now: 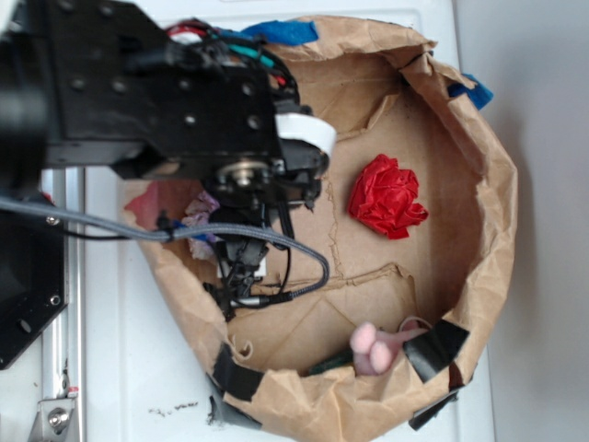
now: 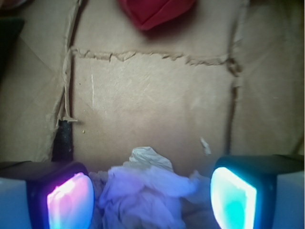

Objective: Grab the white paper.

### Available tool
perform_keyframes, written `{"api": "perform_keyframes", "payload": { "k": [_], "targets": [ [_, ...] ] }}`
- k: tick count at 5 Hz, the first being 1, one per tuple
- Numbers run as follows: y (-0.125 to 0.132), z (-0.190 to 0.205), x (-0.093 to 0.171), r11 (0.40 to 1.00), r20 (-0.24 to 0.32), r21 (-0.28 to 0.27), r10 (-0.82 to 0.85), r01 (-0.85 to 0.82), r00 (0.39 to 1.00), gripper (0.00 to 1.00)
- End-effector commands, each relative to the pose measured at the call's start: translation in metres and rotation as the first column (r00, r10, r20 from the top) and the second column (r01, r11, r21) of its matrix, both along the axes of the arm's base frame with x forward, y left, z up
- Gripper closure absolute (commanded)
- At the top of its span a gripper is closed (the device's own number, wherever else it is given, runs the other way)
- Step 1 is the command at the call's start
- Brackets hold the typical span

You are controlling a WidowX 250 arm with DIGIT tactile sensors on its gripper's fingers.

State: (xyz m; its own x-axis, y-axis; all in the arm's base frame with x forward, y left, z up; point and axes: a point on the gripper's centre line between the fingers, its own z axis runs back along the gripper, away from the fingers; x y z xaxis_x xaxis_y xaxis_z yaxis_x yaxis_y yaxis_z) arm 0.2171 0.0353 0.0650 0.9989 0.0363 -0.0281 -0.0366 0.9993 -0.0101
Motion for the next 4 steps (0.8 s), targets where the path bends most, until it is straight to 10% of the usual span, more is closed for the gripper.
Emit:
{"api": "perform_keyframes", "payload": {
  "k": [1,4],
  "targets": [
    [-0.0055,-0.0026,-0.0187,0.998,-0.039,-0.042,-0.051,0.05,0.998,0.0],
    [-0.0085,-0.0119,-0.022,0.996,-0.03,-0.025,-0.084,0.083,0.996,0.0]
  ]
}}
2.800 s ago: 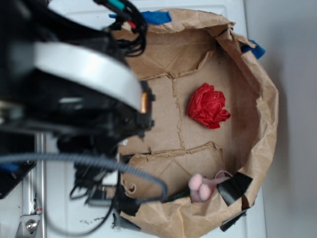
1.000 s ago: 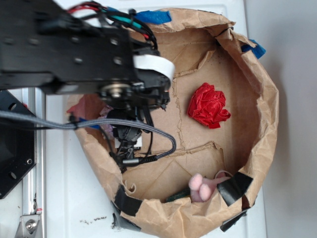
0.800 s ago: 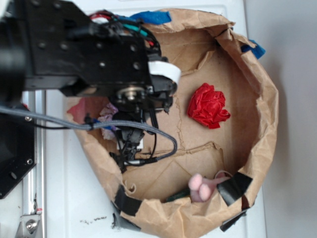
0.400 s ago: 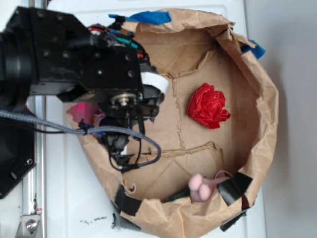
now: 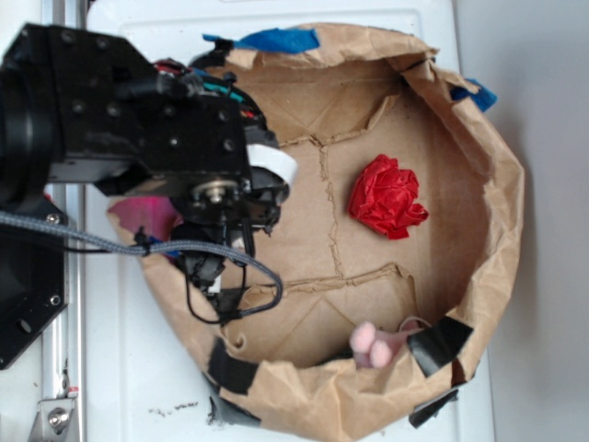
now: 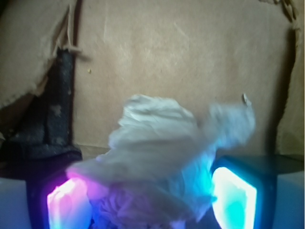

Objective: Grab the white paper.

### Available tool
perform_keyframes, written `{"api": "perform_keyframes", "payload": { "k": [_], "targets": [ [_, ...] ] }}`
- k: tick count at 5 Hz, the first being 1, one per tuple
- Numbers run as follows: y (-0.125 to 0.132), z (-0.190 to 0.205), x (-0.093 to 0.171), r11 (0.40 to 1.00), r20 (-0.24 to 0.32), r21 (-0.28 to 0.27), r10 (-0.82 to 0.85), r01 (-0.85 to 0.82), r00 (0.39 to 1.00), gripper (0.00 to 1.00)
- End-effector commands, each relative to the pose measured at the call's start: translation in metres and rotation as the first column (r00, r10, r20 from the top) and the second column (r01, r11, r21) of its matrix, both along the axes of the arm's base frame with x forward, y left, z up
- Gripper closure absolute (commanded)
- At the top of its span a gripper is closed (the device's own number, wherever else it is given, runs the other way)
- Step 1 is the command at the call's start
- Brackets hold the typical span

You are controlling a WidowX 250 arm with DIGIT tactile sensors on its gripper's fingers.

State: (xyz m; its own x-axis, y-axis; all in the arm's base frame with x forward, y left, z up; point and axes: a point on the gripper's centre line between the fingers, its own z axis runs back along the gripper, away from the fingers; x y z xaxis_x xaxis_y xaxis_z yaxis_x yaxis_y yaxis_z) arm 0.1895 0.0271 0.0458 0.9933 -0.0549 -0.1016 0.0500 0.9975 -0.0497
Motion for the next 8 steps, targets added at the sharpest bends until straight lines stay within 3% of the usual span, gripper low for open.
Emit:
{"api": "perform_keyframes", "payload": {
  "k": [1,2,3,5,6,7,8],
  "targets": [
    [-0.002,0.002,0.012,1.0,0.044,0.026,0.011,-0.012,0.999,0.0],
    [-0.001,0.001,0.017,0.999,0.05,0.028,0.038,-0.039,0.998,0.0],
    [-0.002,0.004,0.015,0.999,0.077,0.032,0.039,-0.041,0.996,1.0],
    [0.005,0.019,0.023,0.997,0.107,0.025,0.07,-0.073,0.992,1.0],
    [0.011,0.053,0.031,0.987,0.221,0.049,0.137,-0.151,0.966,1.0],
    [0.013,0.105,0.034,0.961,0.379,-0.036,0.266,-0.273,0.887,1.0],
    [0.009,0.154,0.034,0.943,0.362,-0.112,0.333,-0.314,0.871,1.0]
  ]
}}
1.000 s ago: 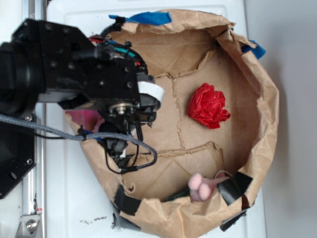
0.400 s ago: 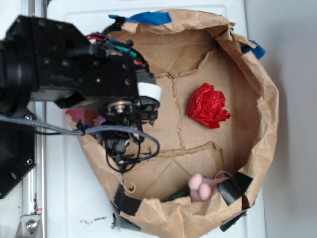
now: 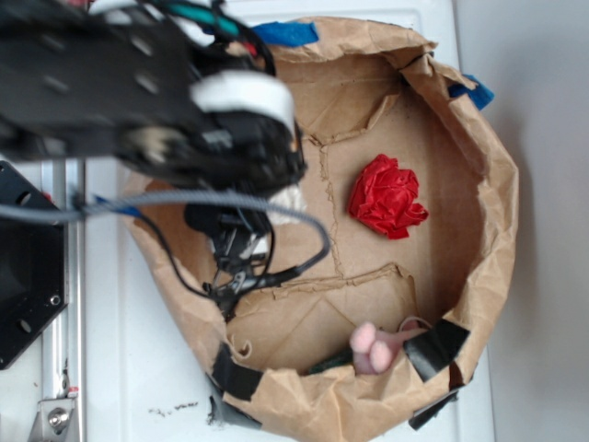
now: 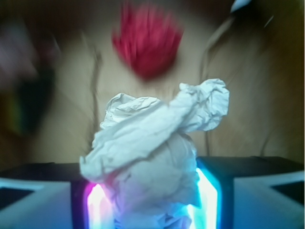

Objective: Grab the white paper.

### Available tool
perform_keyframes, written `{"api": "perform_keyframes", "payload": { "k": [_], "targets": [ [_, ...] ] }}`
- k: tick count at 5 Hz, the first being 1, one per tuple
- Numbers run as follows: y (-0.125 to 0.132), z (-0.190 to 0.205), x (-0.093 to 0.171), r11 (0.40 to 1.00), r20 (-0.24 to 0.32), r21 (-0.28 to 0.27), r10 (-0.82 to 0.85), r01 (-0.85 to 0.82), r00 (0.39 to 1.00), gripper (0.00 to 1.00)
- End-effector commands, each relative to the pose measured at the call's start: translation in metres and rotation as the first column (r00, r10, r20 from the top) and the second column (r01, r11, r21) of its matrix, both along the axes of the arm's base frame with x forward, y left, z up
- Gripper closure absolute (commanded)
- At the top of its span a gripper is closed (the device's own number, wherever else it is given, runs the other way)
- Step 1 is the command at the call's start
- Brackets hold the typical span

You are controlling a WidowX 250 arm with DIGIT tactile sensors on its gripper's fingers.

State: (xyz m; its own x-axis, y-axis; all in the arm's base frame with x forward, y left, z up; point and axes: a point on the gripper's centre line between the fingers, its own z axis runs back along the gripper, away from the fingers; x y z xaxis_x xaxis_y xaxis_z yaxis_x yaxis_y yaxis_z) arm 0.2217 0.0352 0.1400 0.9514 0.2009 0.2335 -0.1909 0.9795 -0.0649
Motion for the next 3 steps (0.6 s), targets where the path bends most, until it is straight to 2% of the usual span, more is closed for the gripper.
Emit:
{"api": "perform_keyframes", "payload": {
  "k": [1,2,3],
  "targets": [
    [0.0001,0.0875,0.006,0.993,0.019,-0.081,0.087,-0.086,0.996,1.0],
    [0.0026,0.0852,0.0091,0.989,0.017,-0.091,0.117,-0.115,0.993,1.0],
    [0.0002,0.0858,0.0069,0.992,0.03,-0.054,0.117,-0.115,0.993,1.0]
  ]
}}
